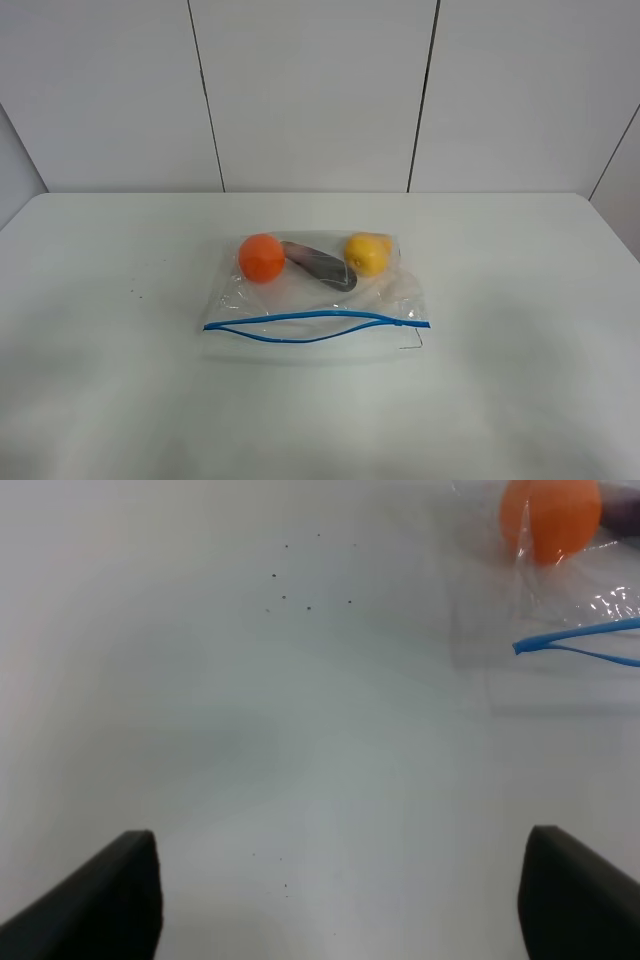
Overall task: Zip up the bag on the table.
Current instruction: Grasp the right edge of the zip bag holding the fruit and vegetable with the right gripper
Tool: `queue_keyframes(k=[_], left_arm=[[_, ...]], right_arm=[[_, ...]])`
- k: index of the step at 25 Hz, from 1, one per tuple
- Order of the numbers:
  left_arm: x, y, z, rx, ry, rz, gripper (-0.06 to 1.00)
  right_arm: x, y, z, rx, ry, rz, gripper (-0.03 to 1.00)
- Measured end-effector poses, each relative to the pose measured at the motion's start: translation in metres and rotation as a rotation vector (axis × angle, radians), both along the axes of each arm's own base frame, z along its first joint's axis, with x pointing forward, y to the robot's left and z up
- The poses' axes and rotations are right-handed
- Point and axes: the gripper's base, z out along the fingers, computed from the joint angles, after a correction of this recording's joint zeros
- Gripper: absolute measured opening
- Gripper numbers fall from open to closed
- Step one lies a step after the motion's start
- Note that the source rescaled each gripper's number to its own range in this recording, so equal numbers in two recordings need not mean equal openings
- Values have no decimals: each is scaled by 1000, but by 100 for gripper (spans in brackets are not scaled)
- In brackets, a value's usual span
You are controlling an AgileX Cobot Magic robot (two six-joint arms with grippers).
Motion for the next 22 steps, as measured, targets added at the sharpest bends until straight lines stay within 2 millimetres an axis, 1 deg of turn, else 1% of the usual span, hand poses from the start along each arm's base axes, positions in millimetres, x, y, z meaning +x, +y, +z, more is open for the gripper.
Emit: queue_keyframes(k=[12, 14, 17, 18, 22], left_arm=[[0, 0, 0, 0, 0, 0, 100], [0, 0, 0, 0, 0, 0, 100], [0, 0, 0, 0, 0, 0, 100], [0, 0, 0, 0, 0, 0, 100], [0, 0, 0, 0, 0, 0, 100]], right_arm=[[0, 0, 0, 0, 0, 0, 97], [3, 0, 3, 0, 16, 0, 97], [18, 1, 17, 6, 95, 4, 97], [27, 1, 24, 9, 131, 6, 97], [73, 4, 48, 46, 290, 23, 97]])
